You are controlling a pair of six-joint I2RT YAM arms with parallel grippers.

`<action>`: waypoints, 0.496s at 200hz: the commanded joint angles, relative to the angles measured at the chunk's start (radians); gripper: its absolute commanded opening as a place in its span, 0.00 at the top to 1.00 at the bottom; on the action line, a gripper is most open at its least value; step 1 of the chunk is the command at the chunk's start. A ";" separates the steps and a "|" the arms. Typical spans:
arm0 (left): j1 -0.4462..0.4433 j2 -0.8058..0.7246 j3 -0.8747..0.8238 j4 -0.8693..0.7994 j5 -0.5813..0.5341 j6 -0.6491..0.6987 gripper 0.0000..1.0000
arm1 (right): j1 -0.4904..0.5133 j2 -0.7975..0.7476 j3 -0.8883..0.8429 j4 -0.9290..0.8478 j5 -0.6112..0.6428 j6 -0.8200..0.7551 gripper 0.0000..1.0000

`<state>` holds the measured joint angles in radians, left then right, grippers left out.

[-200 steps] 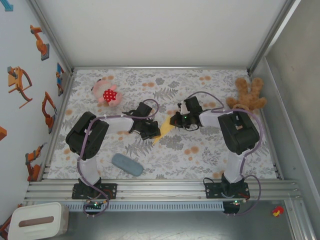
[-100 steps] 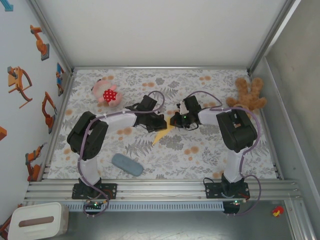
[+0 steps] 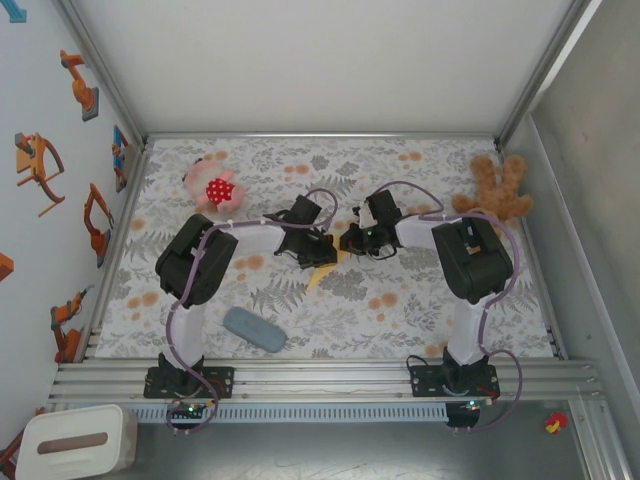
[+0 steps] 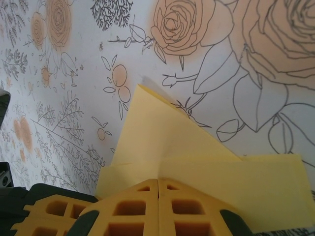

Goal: Fold a paper plane with a square sheet of paper (pick it up from the middle)
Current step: Fold the wing for the fifth time at the center of the table.

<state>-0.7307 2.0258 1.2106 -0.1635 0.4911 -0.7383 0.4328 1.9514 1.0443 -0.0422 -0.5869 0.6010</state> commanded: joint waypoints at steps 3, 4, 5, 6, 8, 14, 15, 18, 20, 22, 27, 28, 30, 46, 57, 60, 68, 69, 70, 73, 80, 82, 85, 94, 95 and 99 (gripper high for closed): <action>-0.006 -0.017 -0.085 -0.019 -0.020 0.025 1.00 | -0.004 0.071 -0.016 -0.099 0.089 -0.023 1.00; -0.006 -0.018 -0.089 -0.019 -0.021 0.025 1.00 | -0.004 0.071 -0.016 -0.098 0.089 -0.024 1.00; -0.007 -0.019 -0.093 -0.019 -0.022 0.025 1.00 | -0.004 0.071 -0.016 -0.098 0.088 -0.023 1.00; -0.006 -0.023 -0.097 -0.020 -0.024 0.025 1.00 | -0.004 0.072 -0.016 -0.098 0.089 -0.024 1.00; -0.007 -0.028 -0.105 -0.020 -0.024 0.025 1.00 | -0.004 0.074 -0.015 -0.099 0.090 -0.023 1.00; -0.008 -0.041 -0.127 -0.019 -0.026 0.025 1.00 | -0.006 0.078 -0.016 -0.099 0.090 -0.023 1.00; -0.007 -0.043 -0.131 -0.020 -0.026 0.025 1.00 | -0.006 0.079 -0.016 -0.099 0.090 -0.024 1.00; -0.008 -0.051 -0.140 -0.021 -0.027 0.025 1.00 | -0.007 0.081 -0.014 -0.099 0.090 -0.024 1.00; -0.008 -0.055 -0.149 -0.022 -0.028 0.026 1.00 | -0.008 0.081 -0.014 -0.099 0.091 -0.024 1.00; -0.007 -0.061 -0.156 -0.023 -0.028 0.026 1.00 | -0.009 0.082 -0.014 -0.099 0.089 -0.023 1.00; -0.008 -0.073 -0.173 -0.025 -0.028 0.029 1.00 | -0.008 0.085 -0.014 -0.099 0.090 -0.025 1.00; -0.009 -0.075 -0.176 -0.025 -0.028 0.029 1.00 | -0.008 0.086 -0.013 -0.099 0.090 -0.024 1.00; -0.009 -0.081 -0.181 -0.028 -0.028 0.031 1.00 | -0.009 0.088 -0.013 -0.099 0.089 -0.025 1.00; -0.016 -0.121 -0.226 -0.046 -0.031 0.047 1.00 | -0.010 0.094 -0.006 -0.103 0.091 -0.030 1.00; -0.023 -0.145 -0.252 -0.069 -0.043 0.062 1.00 | -0.010 0.095 -0.001 -0.109 0.087 -0.035 1.00; -0.023 -0.150 -0.260 -0.075 -0.044 0.065 1.00 | -0.011 0.095 0.000 -0.110 0.087 -0.037 1.00; -0.023 -0.168 -0.282 -0.087 -0.052 0.069 1.00 | -0.012 0.095 0.005 -0.115 0.082 -0.043 1.00; -0.022 -0.170 -0.285 -0.087 -0.054 0.069 1.00 | -0.012 0.094 0.006 -0.116 0.081 -0.044 1.00; -0.021 -0.171 -0.289 -0.088 -0.055 0.068 1.00 | -0.011 0.094 0.006 -0.116 0.081 -0.045 1.00; -0.022 -0.177 -0.299 -0.090 -0.058 0.069 1.00 | -0.010 0.092 0.008 -0.117 0.077 -0.049 1.00; -0.017 -0.193 -0.321 -0.091 -0.062 0.070 1.00 | -0.011 0.085 0.009 -0.117 0.071 -0.056 1.00; -0.018 -0.200 -0.327 -0.090 -0.060 0.070 1.00 | -0.011 0.082 0.011 -0.117 0.068 -0.058 1.00; -0.016 -0.209 -0.335 -0.089 -0.060 0.069 1.00 | -0.011 0.077 0.011 -0.115 0.064 -0.062 1.00; -0.014 -0.236 -0.352 -0.091 -0.060 0.070 0.99 | -0.010 0.059 0.014 -0.114 0.045 -0.071 1.00; -0.014 -0.239 -0.354 -0.093 -0.060 0.070 0.99 | -0.011 0.057 0.014 -0.114 0.043 -0.073 1.00; -0.013 -0.254 -0.359 -0.097 -0.061 0.070 0.98 | -0.011 0.048 0.019 -0.113 0.033 -0.077 1.00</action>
<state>-0.7448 1.8198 0.9230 -0.0978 0.4622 -0.7006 0.4316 1.9728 1.0714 -0.0658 -0.6258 0.5766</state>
